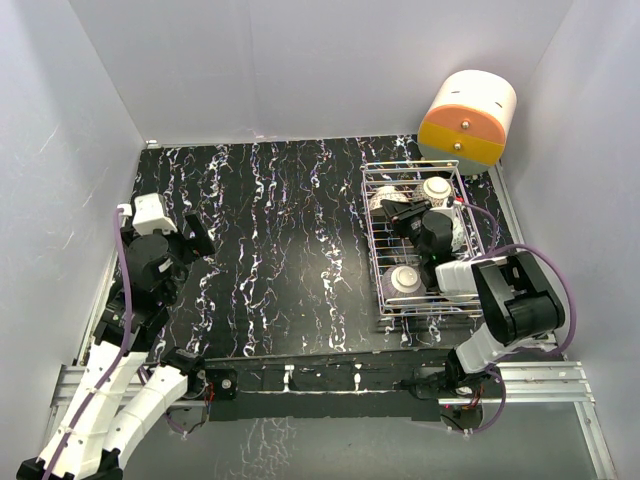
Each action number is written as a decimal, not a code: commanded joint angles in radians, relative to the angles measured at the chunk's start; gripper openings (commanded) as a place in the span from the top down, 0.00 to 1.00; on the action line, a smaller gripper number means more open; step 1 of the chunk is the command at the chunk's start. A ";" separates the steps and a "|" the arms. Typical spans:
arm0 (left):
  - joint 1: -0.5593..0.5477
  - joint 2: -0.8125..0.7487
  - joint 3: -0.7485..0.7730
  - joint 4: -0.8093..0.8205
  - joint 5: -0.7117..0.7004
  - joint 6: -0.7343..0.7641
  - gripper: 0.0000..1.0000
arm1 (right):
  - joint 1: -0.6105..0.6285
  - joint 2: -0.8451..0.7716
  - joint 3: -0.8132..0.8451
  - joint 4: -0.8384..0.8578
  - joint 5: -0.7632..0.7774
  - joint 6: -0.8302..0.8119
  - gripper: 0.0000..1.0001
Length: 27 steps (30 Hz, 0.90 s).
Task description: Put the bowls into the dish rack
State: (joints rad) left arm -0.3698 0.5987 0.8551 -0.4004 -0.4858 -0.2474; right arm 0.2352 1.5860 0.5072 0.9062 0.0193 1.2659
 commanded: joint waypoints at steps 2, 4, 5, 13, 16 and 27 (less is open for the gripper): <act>-0.004 -0.013 -0.003 0.009 0.007 -0.009 0.03 | -0.019 -0.053 -0.043 -0.123 0.036 -0.030 0.83; -0.005 -0.015 -0.005 0.009 0.010 -0.012 0.03 | -0.021 -0.069 -0.050 -0.155 0.038 -0.036 0.82; -0.004 -0.016 -0.006 0.009 0.012 -0.012 0.03 | -0.022 -0.079 -0.055 -0.170 0.040 -0.035 0.81; -0.004 -0.029 -0.013 0.006 0.012 -0.016 0.03 | -0.027 -0.163 -0.052 -0.323 0.063 -0.051 0.74; -0.004 -0.034 -0.017 0.007 0.012 -0.020 0.03 | -0.027 -0.179 -0.037 -0.391 0.065 -0.059 0.69; -0.005 -0.048 -0.029 0.009 0.016 -0.032 0.03 | -0.030 -0.242 0.001 -0.548 0.074 -0.084 0.57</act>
State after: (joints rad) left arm -0.3698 0.5636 0.8356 -0.4000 -0.4774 -0.2722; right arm 0.2264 1.3693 0.4564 0.4667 0.0032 1.2186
